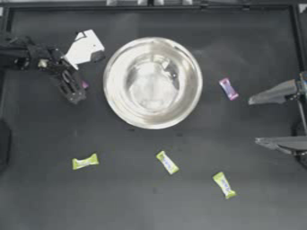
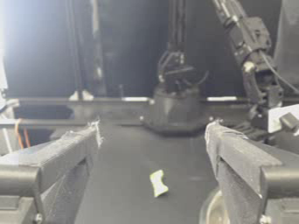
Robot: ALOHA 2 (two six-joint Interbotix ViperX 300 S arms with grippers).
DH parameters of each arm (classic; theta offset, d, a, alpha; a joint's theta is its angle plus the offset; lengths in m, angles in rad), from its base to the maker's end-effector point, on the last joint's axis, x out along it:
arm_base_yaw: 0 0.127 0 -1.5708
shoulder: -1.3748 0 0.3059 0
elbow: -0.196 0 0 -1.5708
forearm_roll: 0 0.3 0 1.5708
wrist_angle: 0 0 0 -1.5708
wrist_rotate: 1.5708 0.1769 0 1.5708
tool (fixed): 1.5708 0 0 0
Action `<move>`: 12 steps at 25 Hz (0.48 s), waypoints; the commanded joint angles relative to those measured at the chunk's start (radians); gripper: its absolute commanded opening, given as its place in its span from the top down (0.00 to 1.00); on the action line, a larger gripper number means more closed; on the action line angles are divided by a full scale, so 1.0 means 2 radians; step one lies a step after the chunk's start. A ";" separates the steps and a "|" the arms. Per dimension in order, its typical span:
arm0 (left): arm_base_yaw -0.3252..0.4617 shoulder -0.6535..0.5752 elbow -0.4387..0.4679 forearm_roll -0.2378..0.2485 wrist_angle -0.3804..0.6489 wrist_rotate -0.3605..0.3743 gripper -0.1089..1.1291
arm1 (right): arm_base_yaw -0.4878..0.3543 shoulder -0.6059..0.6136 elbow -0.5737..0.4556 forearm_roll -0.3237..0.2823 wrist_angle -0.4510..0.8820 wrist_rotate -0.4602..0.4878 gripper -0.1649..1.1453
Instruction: Put candies in bowl
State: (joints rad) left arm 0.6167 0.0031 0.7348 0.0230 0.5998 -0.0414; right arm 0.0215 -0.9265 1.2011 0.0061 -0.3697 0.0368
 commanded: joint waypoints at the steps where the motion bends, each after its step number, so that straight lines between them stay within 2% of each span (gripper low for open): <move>1: 0.002 -0.044 -0.010 0.002 0.004 0.000 0.64 | 0.002 0.005 -0.005 0.002 -0.002 -0.001 0.11; 7: 0.002 -0.094 -0.027 0.002 0.017 0.000 0.64 | 0.001 0.005 -0.005 0.002 -0.002 -0.001 0.11; 12: -0.010 -0.130 -0.058 0.002 0.024 0.002 0.64 | 0.001 0.005 -0.005 0.002 0.001 0.000 0.11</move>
State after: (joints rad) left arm 0.6075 -0.1979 0.6565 0.0261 0.6489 -0.0383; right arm 0.0230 -0.9265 1.2011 0.0077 -0.3651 0.0353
